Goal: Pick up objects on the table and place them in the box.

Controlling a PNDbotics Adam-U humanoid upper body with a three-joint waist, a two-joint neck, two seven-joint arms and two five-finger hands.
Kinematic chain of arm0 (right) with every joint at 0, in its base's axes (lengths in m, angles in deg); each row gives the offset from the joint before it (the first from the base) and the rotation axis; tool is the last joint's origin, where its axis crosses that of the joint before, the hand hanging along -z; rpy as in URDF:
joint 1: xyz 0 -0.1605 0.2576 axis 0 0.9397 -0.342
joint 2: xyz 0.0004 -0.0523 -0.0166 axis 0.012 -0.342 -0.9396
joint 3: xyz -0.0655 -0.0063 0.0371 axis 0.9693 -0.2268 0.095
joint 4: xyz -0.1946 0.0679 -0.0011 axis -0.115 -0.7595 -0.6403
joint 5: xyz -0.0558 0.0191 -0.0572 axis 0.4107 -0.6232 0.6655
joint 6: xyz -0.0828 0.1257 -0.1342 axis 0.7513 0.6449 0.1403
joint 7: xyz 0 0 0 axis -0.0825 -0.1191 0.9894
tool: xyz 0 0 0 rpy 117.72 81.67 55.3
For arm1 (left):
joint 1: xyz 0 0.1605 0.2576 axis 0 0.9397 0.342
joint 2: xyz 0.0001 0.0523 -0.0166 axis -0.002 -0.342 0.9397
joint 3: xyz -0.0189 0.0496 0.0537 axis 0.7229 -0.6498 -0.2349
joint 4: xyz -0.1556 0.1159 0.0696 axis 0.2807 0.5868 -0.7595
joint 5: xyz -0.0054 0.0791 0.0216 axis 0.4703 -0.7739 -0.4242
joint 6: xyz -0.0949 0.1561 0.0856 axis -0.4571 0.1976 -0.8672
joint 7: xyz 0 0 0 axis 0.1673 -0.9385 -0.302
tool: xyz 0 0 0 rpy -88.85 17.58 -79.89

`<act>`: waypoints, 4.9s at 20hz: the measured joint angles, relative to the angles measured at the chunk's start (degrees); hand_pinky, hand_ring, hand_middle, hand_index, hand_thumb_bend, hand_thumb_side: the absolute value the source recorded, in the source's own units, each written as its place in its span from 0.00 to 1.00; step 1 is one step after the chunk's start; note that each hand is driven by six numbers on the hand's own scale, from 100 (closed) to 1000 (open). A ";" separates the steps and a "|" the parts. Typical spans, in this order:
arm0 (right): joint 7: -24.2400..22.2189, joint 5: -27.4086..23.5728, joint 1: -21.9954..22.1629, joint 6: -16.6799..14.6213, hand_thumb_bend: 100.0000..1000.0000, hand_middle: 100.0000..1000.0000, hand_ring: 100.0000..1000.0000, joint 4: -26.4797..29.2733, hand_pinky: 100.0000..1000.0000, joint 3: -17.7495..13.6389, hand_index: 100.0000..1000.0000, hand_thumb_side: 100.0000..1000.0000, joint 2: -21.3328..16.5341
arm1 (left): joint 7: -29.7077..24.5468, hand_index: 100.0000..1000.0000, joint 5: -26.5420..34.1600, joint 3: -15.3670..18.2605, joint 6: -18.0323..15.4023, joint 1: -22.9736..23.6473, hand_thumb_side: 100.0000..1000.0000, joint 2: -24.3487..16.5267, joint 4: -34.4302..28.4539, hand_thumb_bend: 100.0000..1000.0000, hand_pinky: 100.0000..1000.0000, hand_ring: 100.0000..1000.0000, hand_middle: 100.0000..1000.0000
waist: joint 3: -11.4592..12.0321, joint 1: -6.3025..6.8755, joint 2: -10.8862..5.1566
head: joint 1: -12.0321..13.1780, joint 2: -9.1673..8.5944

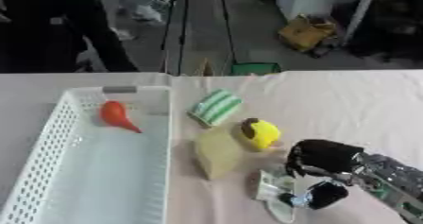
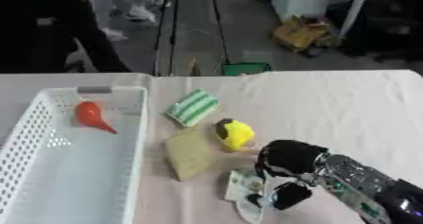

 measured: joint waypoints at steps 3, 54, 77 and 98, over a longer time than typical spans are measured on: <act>0.13 0.00 -0.04 0.05 0.28 0.34 0.70 0.00 0.84 0.01 0.53 0.79 0.00 | -0.01 0.92 0.00 0.00 0.08 -0.02 1.00 0.00 0.00 0.00 1.00 0.93 0.94 | -0.07 -0.09 -0.01 | 0.02 -0.01; 1.98 -3.24 -0.71 1.97 0.15 0.24 0.58 0.73 0.82 0.00 0.42 0.65 0.00 | -0.56 0.92 -0.09 -0.32 0.65 -0.03 1.00 0.06 0.00 0.00 1.00 0.93 0.95 | -0.28 0.06 0.01 | -0.02 -0.55; 4.50 -6.07 -0.65 3.51 0.23 0.19 0.50 2.97 0.80 -1.64 0.36 0.58 0.04 | -0.83 0.92 -0.29 -0.34 0.94 -0.03 1.00 0.53 0.00 0.00 1.00 0.93 0.95 | -0.64 0.42 0.35 | -0.27 -1.56; 7.45 -5.14 0.58 1.53 0.60 0.57 0.75 2.83 0.84 -2.13 0.84 0.89 1.05 | -1.30 0.91 -0.29 -0.38 1.20 -0.21 1.00 0.92 0.00 0.00 1.00 0.92 0.95 | -0.93 0.61 0.60 | -0.33 -2.02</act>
